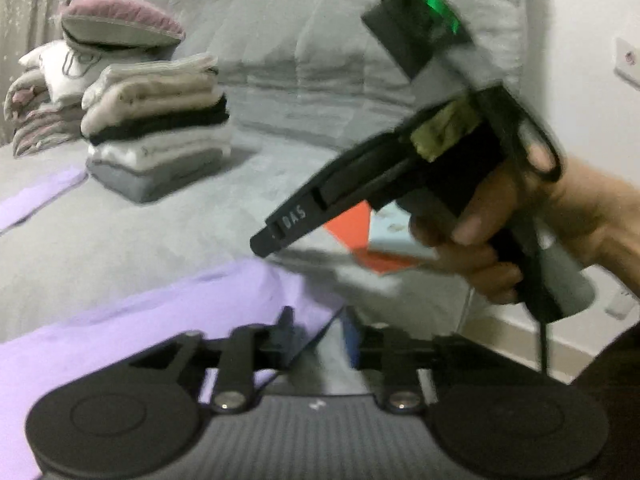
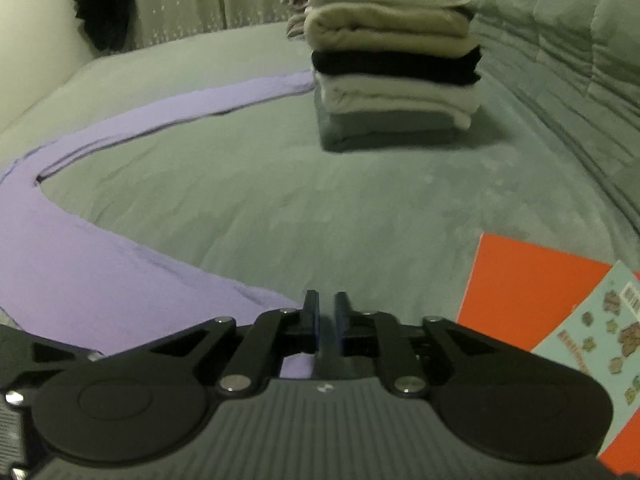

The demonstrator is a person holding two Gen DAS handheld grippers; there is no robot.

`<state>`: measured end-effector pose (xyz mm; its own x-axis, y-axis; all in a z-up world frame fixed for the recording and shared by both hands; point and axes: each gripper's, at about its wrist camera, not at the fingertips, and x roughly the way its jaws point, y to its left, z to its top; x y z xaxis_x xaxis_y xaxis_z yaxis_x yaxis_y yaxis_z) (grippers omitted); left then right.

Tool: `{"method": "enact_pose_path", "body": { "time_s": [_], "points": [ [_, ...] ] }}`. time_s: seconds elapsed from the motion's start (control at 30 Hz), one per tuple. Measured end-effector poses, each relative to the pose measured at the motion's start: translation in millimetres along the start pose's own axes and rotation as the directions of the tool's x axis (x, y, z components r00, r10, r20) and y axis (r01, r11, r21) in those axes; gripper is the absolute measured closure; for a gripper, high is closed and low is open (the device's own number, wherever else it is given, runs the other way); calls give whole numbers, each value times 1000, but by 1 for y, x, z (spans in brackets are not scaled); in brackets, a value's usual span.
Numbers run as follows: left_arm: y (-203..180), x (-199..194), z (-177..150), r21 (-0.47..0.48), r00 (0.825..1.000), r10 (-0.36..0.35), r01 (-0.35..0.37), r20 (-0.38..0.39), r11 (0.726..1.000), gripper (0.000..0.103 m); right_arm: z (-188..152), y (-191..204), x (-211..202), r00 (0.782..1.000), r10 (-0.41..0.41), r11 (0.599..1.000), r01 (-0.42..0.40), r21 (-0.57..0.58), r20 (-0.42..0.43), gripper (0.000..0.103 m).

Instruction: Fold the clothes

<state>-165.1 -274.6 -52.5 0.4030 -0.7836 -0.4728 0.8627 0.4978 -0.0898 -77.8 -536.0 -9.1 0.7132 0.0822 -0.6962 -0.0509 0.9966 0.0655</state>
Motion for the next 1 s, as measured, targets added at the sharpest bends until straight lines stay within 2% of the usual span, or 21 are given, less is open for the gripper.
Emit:
{"method": "enact_pose_path", "body": {
  "time_s": [0.13, 0.23, 0.37, 0.47, 0.57, 0.73, 0.83, 0.93, 0.97, 1.0],
  "points": [
    [17, -15, 0, -20, 997, 71, -71, 14, 997, 68, 1, 0, -7, 998, 59, 998, -60, 30, 20, 88],
    [37, -17, -6, -81, 993, 115, -116, -18, 990, 68, 2, 13, -5, 993, 114, 993, -114, 11, 8, 88],
    [46, -7, -19, -126, 990, 104, -115, -92, 985, 68, 0, 33, 1, 991, 135, 989, -137, -64, -25, 88],
    [42, -10, -20, -100, 990, 92, -103, -105, 990, 67, -4, 33, 6, 992, 105, 989, -112, -93, -70, 90],
    [44, -24, -18, -77, 990, 91, -100, -109, 992, 64, -9, 20, 4, 995, 59, 995, -65, -73, -80, 90],
    [74, -54, -18, -106, 981, 156, -168, -112, 980, 58, -11, 3, -4, 997, 1, 1000, -2, -10, -75, 89],
    [99, -72, -18, -128, 969, 222, -236, -113, 963, 54, -9, 4, -3, 997, -23, 1000, 23, -4, -69, 89],
    [122, -89, -21, -140, 948, 296, -311, -119, 940, 51, -6, 13, 0, 997, -41, 999, 40, -18, -68, 88],
    [130, -95, -22, -146, 941, 317, -333, -122, 932, 49, -4, 15, 1, 997, -42, 999, 40, -23, -69, 85],
    [138, -100, -23, -155, 933, 337, -353, -123, 923, 47, -1, 16, 4, 997, -42, 999, 40, -28, -67, 76]
  ]
}}
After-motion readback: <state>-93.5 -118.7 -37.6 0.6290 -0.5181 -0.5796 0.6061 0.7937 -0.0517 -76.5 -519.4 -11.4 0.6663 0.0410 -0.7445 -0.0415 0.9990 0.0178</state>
